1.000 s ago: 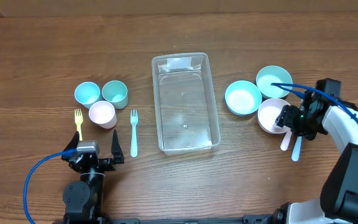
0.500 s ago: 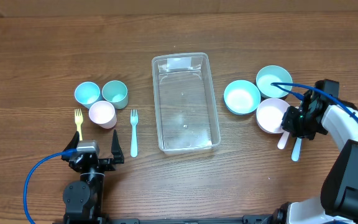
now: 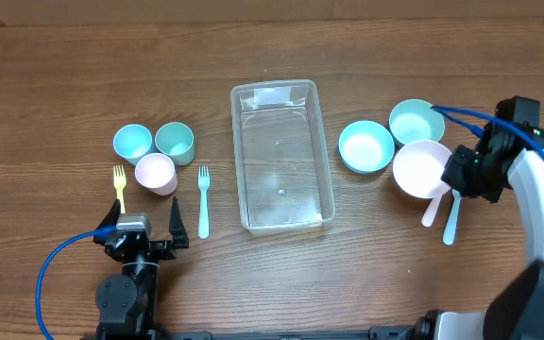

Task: Pack container
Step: 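Lift the pink bowl and lower it into the clear container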

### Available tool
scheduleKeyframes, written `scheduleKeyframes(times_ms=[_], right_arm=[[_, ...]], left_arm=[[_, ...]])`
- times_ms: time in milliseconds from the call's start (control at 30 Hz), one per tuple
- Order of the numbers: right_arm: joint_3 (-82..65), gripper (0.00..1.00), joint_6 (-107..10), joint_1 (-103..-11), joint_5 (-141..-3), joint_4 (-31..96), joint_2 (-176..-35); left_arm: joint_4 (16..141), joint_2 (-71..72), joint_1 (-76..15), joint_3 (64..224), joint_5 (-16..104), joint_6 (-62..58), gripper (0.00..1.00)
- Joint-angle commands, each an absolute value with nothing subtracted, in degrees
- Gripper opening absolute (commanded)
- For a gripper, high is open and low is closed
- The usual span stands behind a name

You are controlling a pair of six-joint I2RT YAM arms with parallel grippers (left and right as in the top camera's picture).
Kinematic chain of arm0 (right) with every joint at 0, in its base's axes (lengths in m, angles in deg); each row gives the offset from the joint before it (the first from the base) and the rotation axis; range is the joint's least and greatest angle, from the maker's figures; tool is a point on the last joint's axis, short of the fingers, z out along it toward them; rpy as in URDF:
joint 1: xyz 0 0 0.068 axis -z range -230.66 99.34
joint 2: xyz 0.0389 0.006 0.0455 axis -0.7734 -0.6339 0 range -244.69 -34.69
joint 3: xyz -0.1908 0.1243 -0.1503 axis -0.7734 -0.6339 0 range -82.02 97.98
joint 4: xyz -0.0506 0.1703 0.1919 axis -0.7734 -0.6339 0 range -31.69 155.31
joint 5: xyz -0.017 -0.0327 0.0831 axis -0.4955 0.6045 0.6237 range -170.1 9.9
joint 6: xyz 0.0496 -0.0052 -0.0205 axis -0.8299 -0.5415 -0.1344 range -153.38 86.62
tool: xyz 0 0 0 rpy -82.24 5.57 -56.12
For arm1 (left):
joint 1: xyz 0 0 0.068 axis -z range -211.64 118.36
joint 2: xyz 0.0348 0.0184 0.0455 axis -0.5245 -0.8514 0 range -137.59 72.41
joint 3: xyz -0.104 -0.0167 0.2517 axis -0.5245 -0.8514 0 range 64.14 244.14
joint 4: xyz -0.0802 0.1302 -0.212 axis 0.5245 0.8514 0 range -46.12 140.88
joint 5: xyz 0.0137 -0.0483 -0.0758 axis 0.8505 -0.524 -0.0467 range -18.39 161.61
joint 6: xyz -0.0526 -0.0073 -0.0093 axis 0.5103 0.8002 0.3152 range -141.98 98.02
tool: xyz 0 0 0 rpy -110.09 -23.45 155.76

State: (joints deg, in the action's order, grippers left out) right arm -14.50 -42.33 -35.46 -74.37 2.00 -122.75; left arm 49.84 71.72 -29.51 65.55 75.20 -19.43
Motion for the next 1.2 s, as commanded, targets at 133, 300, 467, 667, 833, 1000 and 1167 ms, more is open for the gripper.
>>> scheduleKeyframes(times_ms=[133, 300, 467, 667, 833, 1000, 1167], right_arm=[[-12.0, 0.04, -49.3, -54.5, -75.2, 4.1, -110.0], [-7.2, 0.04, -54.8, -69.5, -80.2, 9.4, -110.8], [-6.8, 0.04, -58.0, -76.2, -81.5, 20.9, -119.6], [6.9, 0.04, -55.8, -79.5, -86.7, 16.3, -134.1], [16.4, 0.04, -51.1, -79.5, -90.6, 11.8, -139.9], [16.4, 0.04, -51.0, -79.5, -89.1, 11.9, -144.9], [16.4, 0.04, -51.1, -79.6, -89.0, 12.7, -151.1]], left_arm=[[49.6, 72.1, -29.8, 65.2, 74.5, -20.5, 1.00], [49.6, 72.2, -29.8, 65.2, 74.5, -20.5, 1.00], [49.6, 72.2, -29.8, 65.2, 74.5, -20.5, 1.00], [49.6, 72.1, -29.8, 65.2, 74.5, -20.5, 1.00], [49.6, 72.2, -29.8, 65.2, 74.5, -20.5, 1.00], [49.6, 72.2, -29.8, 65.2, 74.5, -20.5, 1.00], [49.6, 72.1, -29.8, 65.2, 74.5, -20.5, 1.00]])
